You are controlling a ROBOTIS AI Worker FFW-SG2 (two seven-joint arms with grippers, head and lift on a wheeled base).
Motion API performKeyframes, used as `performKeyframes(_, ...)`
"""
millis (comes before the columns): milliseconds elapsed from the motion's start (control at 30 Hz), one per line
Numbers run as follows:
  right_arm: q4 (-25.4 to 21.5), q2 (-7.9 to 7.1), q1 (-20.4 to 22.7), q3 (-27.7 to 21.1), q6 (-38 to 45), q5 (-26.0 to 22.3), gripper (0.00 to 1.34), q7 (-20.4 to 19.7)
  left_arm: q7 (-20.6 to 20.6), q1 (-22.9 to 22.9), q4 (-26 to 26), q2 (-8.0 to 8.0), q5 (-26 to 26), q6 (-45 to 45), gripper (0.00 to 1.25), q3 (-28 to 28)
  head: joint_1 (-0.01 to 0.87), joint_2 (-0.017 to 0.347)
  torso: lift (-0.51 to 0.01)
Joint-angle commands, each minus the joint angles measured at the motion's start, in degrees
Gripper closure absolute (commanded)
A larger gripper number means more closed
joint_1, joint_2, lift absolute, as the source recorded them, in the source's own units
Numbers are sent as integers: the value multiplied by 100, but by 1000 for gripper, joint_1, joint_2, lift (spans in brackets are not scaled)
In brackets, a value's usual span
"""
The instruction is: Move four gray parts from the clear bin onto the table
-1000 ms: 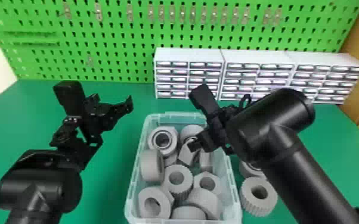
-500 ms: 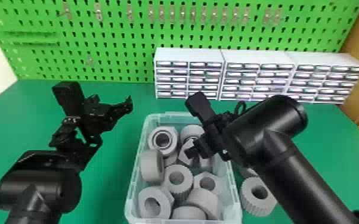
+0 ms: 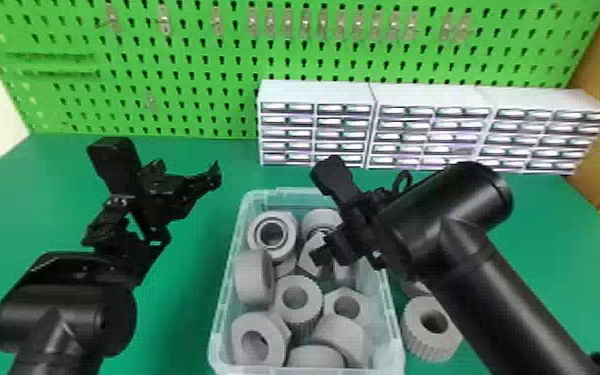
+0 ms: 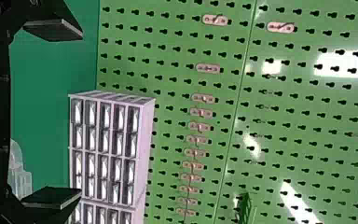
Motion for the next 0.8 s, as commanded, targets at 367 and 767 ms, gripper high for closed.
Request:
performKeyframes(367, 72, -2, -75, 80, -164, 150, 515, -1, -31, -35, 22, 0, 7, 0, 107, -25, 678, 34, -50)
performKeyframes(767, 309, 33, -58, 203, -876, 431, 513, -1, -49, -26, 75, 0, 7, 0, 107, 2, 678, 34, -50)
